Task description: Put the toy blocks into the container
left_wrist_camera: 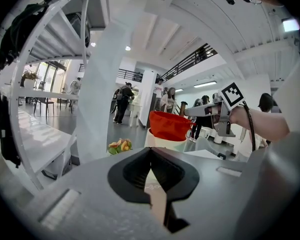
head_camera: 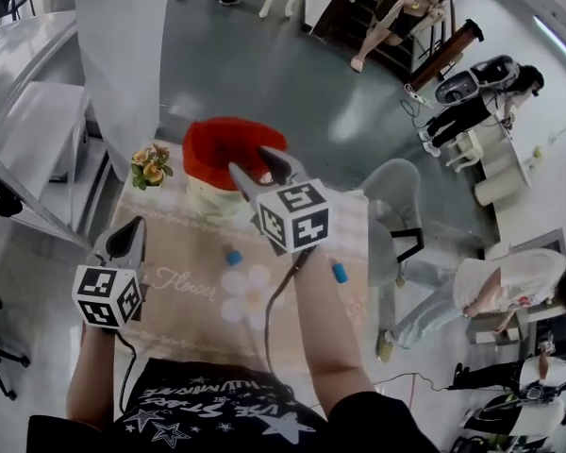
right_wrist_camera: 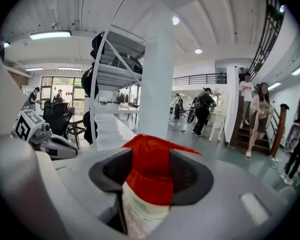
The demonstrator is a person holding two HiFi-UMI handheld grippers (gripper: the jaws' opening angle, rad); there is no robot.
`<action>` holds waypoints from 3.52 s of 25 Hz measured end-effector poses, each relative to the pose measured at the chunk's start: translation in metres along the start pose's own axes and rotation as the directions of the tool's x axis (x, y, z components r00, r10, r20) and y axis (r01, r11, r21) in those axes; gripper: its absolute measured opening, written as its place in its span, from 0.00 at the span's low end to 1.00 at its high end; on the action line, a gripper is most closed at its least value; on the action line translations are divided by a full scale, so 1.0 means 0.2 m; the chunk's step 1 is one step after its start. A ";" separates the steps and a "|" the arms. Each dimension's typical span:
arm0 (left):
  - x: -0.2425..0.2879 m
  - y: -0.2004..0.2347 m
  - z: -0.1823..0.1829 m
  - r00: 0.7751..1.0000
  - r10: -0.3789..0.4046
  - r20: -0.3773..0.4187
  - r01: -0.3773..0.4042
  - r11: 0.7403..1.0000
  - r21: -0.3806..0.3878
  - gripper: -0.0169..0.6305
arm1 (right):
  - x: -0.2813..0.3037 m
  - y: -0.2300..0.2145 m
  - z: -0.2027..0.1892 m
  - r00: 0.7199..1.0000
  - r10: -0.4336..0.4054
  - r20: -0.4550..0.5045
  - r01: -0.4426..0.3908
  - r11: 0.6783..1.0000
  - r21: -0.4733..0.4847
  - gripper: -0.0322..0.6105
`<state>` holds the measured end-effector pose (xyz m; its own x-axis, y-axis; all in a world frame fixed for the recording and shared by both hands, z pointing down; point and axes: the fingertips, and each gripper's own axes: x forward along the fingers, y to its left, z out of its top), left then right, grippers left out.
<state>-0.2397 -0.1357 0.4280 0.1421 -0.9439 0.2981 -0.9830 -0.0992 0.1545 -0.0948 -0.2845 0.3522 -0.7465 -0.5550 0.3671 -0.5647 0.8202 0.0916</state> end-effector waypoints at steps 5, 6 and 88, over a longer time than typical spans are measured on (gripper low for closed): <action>-0.01 -0.05 0.00 1.000 -0.008 -0.001 0.008 1.000 0.005 0.04 | -0.10 0.04 -0.02 0.999 -0.004 0.032 0.003 1.000 0.021 0.40; -0.02 -0.06 -0.01 1.000 -0.008 -0.003 0.008 1.000 0.005 0.04 | -0.12 0.05 -0.03 0.999 -0.005 0.039 0.004 1.000 0.025 0.40; -0.07 -0.16 -0.18 0.996 0.001 -0.088 -0.001 1.000 -0.005 0.04 | -0.23 0.21 -0.74 0.977 -0.023 -0.211 0.062 0.982 0.177 0.28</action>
<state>-0.2060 -0.1085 0.4534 0.1508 -0.9128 0.3797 -0.9826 -0.0961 0.1592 -0.0325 -0.2043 0.4768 -0.6423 -0.5322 0.5515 -0.6630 0.7468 -0.0515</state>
